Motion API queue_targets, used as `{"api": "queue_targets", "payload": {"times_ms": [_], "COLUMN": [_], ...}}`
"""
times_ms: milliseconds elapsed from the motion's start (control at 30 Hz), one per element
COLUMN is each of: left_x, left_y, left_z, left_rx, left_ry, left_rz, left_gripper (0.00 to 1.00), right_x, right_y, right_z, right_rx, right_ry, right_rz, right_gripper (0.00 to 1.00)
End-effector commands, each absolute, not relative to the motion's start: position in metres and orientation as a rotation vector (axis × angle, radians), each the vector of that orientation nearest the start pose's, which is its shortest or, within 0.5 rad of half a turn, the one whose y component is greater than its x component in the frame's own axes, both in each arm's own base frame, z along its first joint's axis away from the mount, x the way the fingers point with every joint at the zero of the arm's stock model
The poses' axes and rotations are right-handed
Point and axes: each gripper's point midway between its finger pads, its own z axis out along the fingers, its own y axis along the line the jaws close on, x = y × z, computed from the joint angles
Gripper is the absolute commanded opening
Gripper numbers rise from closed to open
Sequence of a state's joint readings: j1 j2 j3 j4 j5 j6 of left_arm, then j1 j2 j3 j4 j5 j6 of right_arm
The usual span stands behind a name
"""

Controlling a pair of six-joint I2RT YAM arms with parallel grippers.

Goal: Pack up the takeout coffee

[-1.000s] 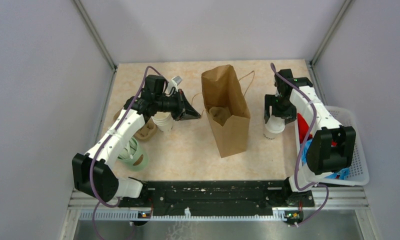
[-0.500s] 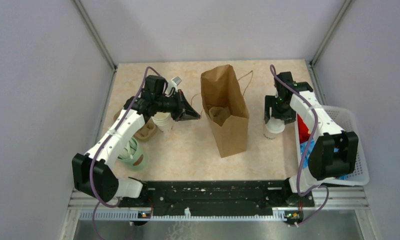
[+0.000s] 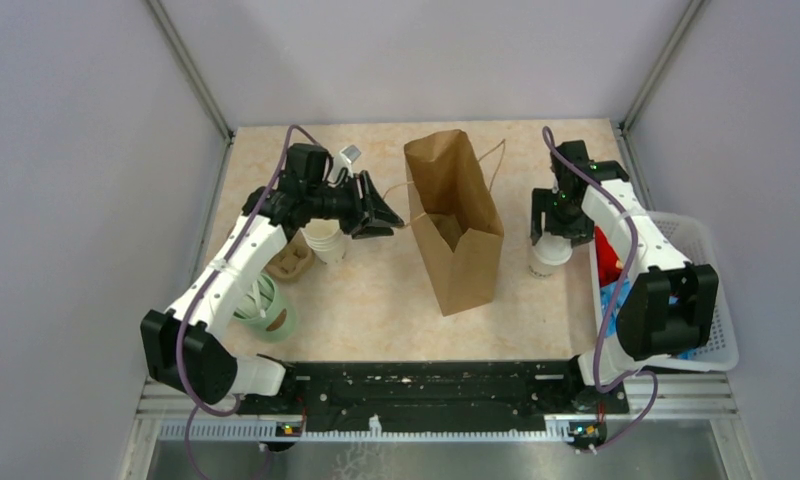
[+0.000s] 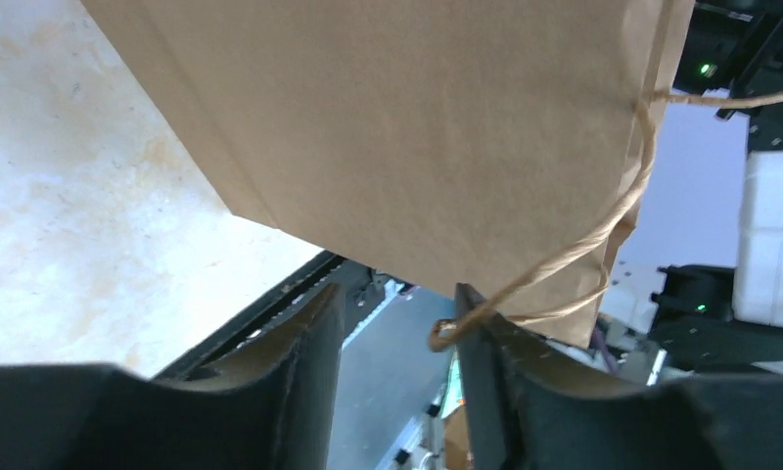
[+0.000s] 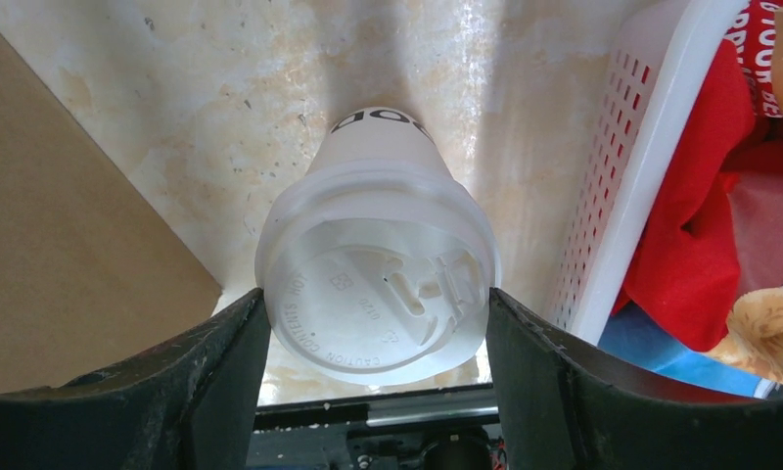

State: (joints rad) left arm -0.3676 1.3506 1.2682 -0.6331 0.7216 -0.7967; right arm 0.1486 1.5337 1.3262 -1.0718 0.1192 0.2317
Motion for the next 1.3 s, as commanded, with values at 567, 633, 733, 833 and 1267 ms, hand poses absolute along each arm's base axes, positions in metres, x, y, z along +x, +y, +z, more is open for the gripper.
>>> {"api": "queue_targets", "payload": {"times_ms": [567, 633, 733, 833, 1267], "left_x": [0.385, 0.399, 0.411, 0.418, 0.441], "left_y": [-0.216, -0.229, -0.254, -0.277, -0.316], "left_z": [0.415, 0.418, 0.415, 0.409, 0.364], "left_rx": [0.303, 0.396, 0.530, 0.628, 0.718], "left_ry": [1.906, 1.841, 1.790, 1.770, 1.798], "left_rz": [-0.737, -0.759, -0.850, -0.972, -1.099], "left_gripper": [0.94, 0.96, 0.97, 0.95, 0.64], "right_x": [0.317, 0.312, 0.303, 0.293, 0.272], "right_y": [0.050, 0.061, 0.076, 0.084, 0.083], "right_z": [0.306, 0.322, 0.337, 0.341, 0.336], "right_rx": [0.143, 0.133, 0.122, 0.113, 0.058], "right_ry": [2.374, 2.339, 2.309, 2.309, 2.353], "right_rz": [0.134, 0.220, 0.333, 0.391, 0.388], "right_gripper": [0.70, 0.69, 0.67, 0.67, 0.67]}}
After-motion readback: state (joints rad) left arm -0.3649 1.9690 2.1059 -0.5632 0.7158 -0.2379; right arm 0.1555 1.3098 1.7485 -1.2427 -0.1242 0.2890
